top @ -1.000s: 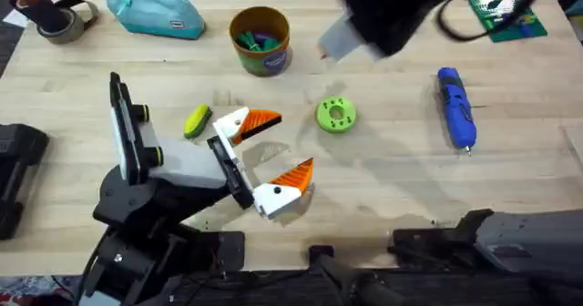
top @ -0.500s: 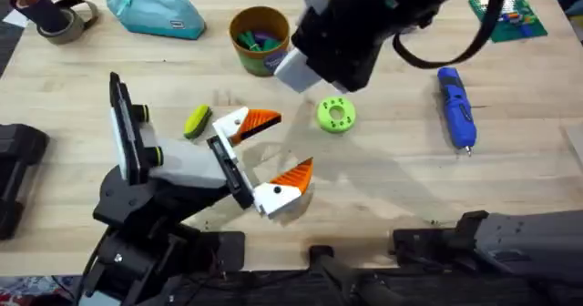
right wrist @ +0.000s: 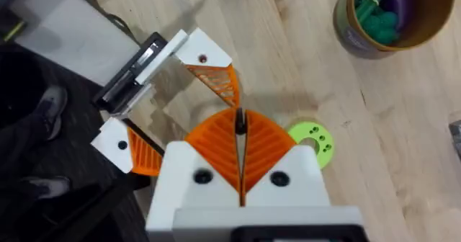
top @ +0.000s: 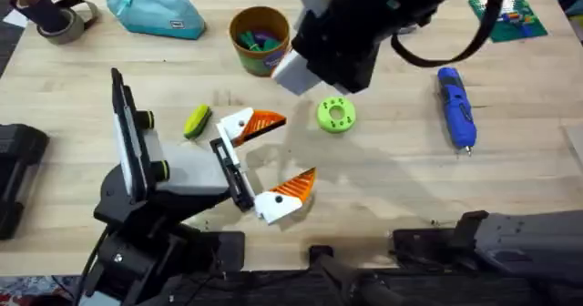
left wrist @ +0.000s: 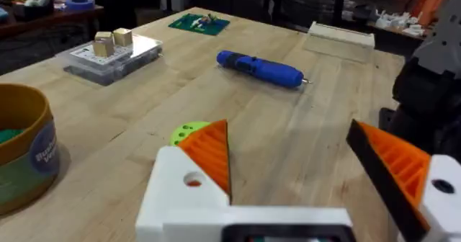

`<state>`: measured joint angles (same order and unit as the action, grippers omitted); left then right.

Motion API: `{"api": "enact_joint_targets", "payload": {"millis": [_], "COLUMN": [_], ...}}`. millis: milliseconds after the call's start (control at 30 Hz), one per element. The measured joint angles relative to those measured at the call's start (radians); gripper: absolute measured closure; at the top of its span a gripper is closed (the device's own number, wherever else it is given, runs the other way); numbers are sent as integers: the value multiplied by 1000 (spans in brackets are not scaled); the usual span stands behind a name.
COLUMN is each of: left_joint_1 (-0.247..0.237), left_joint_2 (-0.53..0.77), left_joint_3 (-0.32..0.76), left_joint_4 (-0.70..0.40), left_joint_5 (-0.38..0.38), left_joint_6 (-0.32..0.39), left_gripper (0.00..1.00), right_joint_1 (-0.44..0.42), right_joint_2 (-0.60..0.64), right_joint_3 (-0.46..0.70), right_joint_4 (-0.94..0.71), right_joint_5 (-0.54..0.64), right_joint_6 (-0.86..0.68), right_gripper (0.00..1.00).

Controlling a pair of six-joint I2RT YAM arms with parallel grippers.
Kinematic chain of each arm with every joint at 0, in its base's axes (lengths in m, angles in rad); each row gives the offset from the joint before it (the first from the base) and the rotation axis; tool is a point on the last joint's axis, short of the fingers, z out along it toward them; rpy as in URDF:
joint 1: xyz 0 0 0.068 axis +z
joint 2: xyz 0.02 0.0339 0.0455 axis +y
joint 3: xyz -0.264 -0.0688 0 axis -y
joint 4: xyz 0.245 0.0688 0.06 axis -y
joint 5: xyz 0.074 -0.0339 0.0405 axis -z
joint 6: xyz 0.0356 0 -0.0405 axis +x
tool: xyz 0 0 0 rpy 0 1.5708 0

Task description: Pick up the gripper from the table and insert it into the empty holder that is missing its gripper. Then pick up a screw, insert it into the mounting hole, and use the screwdriver to tighten it. Finally, clean up the table by picking up the vegetable and placing it into the bucket.

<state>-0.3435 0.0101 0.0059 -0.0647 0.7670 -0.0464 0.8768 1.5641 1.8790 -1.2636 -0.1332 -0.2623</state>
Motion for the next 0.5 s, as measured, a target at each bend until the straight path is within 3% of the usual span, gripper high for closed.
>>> {"api": "enact_joint_targets", "payload": {"millis": [500], "left_joint_1": [0], "left_joint_2": [0], "left_joint_3": [0], "left_joint_4": [0], "left_joint_5": [0], "left_joint_6": [12], "left_gripper": [6], "right_joint_1": [14], "right_joint_2": [0], "right_joint_3": [0], "right_joint_4": [36], "right_joint_5": [-13], "right_joint_6": [-4], "right_gripper": [996]}}
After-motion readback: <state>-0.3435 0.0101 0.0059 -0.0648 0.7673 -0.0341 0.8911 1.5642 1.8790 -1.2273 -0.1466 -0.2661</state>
